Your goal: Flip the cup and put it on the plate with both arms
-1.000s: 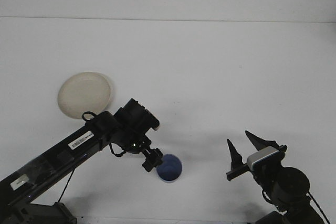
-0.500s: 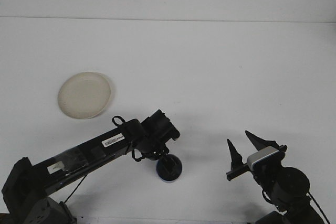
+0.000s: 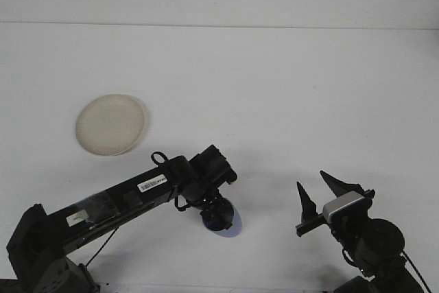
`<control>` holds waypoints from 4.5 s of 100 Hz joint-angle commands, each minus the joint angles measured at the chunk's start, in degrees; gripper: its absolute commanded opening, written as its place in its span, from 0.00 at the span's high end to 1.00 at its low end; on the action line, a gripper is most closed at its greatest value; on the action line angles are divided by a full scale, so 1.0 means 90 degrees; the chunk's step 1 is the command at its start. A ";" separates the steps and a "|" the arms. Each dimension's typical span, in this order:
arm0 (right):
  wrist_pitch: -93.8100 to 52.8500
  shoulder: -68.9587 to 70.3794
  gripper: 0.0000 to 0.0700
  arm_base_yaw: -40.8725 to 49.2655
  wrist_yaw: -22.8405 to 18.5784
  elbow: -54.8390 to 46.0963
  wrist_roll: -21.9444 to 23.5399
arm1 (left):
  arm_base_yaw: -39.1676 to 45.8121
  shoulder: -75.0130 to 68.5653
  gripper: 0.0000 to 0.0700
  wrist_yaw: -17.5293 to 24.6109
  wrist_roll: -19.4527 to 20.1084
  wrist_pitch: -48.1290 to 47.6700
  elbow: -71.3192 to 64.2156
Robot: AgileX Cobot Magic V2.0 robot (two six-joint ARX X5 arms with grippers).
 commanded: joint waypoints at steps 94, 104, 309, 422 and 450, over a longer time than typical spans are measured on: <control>0.0058 -0.0002 0.43 0.0032 0.0034 0.0019 0.0012 | 0.5787 -0.0015 0.98 -0.0877 0.0675 -0.2001 0.3087; 0.0058 -0.0002 0.43 0.0032 0.0032 0.0019 0.0005 | 0.6176 0.0163 0.98 -0.0874 0.0661 -0.2040 0.3087; 0.1171 0.0002 1.00 0.0032 0.2416 -0.0005 0.0612 | 0.6460 -0.6778 0.98 -0.0134 0.0517 0.3220 -0.3279; 0.1256 -0.0002 1.00 0.0034 0.2414 -0.0005 0.0605 | 0.5768 -0.8888 0.98 -0.1923 0.0102 0.4743 -0.5404; 0.1256 -0.0005 1.00 0.0034 0.2414 -0.0005 0.0605 | 0.5302 -1.0069 0.98 -0.1996 -0.0070 0.6091 -0.7431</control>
